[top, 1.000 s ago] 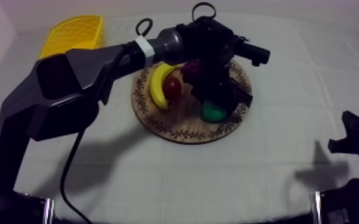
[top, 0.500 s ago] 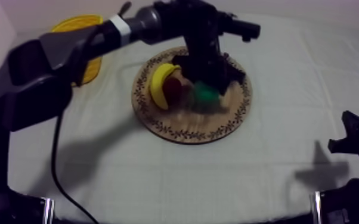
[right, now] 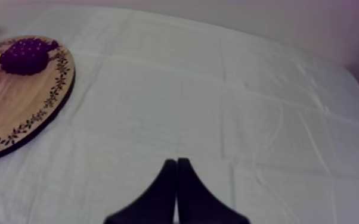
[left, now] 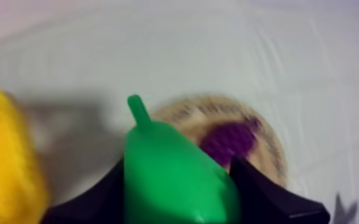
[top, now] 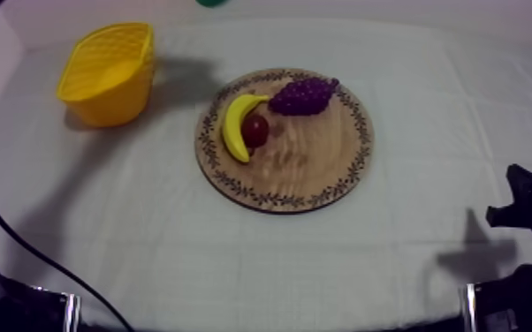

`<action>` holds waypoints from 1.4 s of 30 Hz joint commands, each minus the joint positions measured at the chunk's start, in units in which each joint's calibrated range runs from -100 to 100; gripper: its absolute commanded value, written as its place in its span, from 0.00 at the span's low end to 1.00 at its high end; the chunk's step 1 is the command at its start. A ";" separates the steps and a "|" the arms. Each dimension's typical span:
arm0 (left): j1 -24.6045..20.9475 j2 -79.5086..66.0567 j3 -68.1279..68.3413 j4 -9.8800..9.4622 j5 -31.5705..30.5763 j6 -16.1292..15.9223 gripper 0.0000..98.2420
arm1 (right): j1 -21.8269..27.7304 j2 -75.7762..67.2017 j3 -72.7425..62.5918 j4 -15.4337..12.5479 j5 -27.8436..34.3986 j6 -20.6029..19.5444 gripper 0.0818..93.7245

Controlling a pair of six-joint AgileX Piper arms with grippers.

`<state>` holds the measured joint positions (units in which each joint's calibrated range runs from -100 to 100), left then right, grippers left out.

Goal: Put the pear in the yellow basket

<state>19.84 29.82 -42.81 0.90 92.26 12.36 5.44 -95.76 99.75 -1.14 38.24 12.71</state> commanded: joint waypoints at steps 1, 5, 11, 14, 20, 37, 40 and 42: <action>-5.77 -0.50 -0.26 -0.26 0.17 -0.36 0.47 | -0.01 0.01 0.03 0.00 -0.01 0.02 0.00; -11.28 -0.41 -0.66 -0.97 0.55 -1.12 0.48 | -0.01 0.01 0.03 0.00 -0.01 0.02 0.00; -17.62 2.21 1.08 -1.49 0.21 -2.09 0.49 | -0.01 0.01 0.03 0.00 -0.01 0.02 0.00; -19.30 4.28 2.38 -1.61 0.00 -2.40 0.49 | -0.01 0.01 0.03 0.00 -0.01 0.02 0.00; -19.76 7.72 7.43 -2.00 -1.59 -2.68 0.47 | -0.01 0.01 0.03 0.00 -0.01 0.02 0.00; -19.11 15.95 8.66 -1.62 0.50 -3.39 0.50 | -0.01 0.01 0.03 0.00 -0.01 0.02 0.00; -19.14 17.73 6.97 -1.73 1.47 -3.57 0.50 | -0.01 0.01 0.03 0.00 -0.01 0.02 0.00; -19.22 18.52 6.19 -1.94 1.73 -3.58 0.52 | -0.01 0.01 0.03 0.00 -0.01 0.02 0.00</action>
<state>0.67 48.14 -36.26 -0.95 94.01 8.73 5.44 -95.76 99.75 -1.14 38.25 12.71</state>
